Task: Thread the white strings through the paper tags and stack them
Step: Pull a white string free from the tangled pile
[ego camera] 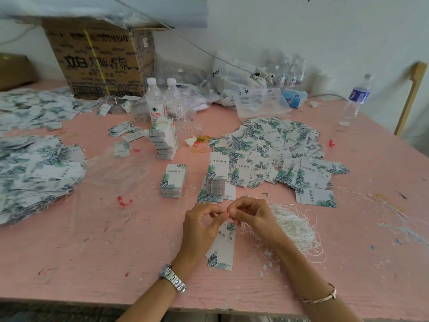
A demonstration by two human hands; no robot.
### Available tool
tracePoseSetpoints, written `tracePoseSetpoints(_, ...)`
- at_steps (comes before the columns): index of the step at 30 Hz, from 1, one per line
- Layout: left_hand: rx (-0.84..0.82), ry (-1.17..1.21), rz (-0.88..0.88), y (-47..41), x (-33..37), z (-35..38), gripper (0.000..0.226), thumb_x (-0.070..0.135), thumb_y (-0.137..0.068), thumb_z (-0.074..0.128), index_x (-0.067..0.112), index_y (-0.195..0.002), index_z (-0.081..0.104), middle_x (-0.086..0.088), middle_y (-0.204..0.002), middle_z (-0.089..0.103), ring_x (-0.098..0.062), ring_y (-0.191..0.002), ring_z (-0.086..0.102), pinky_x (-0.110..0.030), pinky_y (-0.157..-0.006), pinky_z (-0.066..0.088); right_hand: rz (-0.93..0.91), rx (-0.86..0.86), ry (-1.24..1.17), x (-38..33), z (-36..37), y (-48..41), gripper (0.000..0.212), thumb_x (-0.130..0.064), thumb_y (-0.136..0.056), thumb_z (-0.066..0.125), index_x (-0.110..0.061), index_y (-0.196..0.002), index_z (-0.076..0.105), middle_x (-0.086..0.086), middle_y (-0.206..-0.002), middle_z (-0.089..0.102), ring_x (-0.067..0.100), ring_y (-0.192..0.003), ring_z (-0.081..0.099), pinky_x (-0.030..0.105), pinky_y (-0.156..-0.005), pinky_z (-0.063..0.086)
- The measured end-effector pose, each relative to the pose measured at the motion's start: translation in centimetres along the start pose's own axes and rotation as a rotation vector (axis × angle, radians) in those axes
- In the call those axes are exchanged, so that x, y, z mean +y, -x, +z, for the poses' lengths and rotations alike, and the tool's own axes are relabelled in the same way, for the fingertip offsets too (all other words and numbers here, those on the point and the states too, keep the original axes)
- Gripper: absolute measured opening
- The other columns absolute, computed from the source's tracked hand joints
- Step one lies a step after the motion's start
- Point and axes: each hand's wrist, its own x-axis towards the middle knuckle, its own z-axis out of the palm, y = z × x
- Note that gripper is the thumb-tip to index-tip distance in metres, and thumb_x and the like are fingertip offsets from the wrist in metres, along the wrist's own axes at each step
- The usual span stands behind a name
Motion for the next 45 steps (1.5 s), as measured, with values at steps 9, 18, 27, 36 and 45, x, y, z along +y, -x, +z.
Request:
tracePoseSetpoints(9,-0.003,-0.039,0.004,0.0,-0.8,0.1,0.007,0.016,-0.081,0.082,0.018,-0.079,0.075,0.011,-0.079,0.071,-0.012,-0.076,0.062,-0.052,-0.079,0.05,-0.005,-0.004,0.01,0.2,0.1,-0.1,0.012,0.001,-0.088,0.067,0.012,-0.091,0.067,0.009,-0.07,0.067,0.015,-0.058,0.058,0.022,-0.057,0.05)
tracePoseSetpoints(18,0.001,0.065,-0.017,-0.2,-0.2,0.2,0.015,0.037,-0.082,0.073,0.029,-0.093,0.077,0.016,-0.092,0.074,-0.009,-0.09,0.063,-0.047,-0.086,0.05,0.065,-0.004,-0.163,0.1,-0.1,-0.4,0.009,-0.009,-0.09,0.068,0.0,-0.09,0.071,0.01,-0.073,0.065,0.017,-0.064,0.057,0.024,-0.062,0.048)
tracePoseSetpoints(27,-0.052,-0.031,-0.11,-0.3,-1.3,0.2,0.034,0.043,-0.099,0.048,0.027,-0.116,0.073,0.019,-0.109,0.072,-0.007,-0.105,0.063,-0.028,-0.088,0.049,0.077,0.038,-0.401,0.0,-1.0,-0.6,0.01,-0.017,-0.084,0.071,-0.007,-0.088,0.072,0.008,-0.079,0.066,0.012,-0.062,0.057,0.02,-0.06,0.047)
tracePoseSetpoints(36,-0.281,0.312,-0.34,-0.3,-0.9,0.2,0.02,0.034,-0.091,0.065,0.032,-0.109,0.073,0.005,-0.101,0.078,-0.012,-0.091,0.073,-0.023,-0.069,0.054,0.035,0.294,-0.695,-0.2,-1.8,-1.3,0.021,-0.005,-0.088,0.056,-0.008,-0.078,0.073,0.004,-0.076,0.065,0.006,-0.058,0.054,0.014,-0.056,0.048)
tracePoseSetpoints(45,-0.253,0.332,-0.314,-0.6,-1.1,-0.1,0.02,0.013,-0.089,0.075,0.02,-0.108,0.074,0.003,-0.099,0.078,-0.015,-0.094,0.074,-0.025,-0.077,0.055,0.054,0.44,-0.681,0.8,-2.5,-1.7,0.006,-0.006,-0.085,0.062,-0.003,-0.088,0.067,0.004,-0.076,0.068,0.007,-0.06,0.058,0.015,-0.057,0.051)
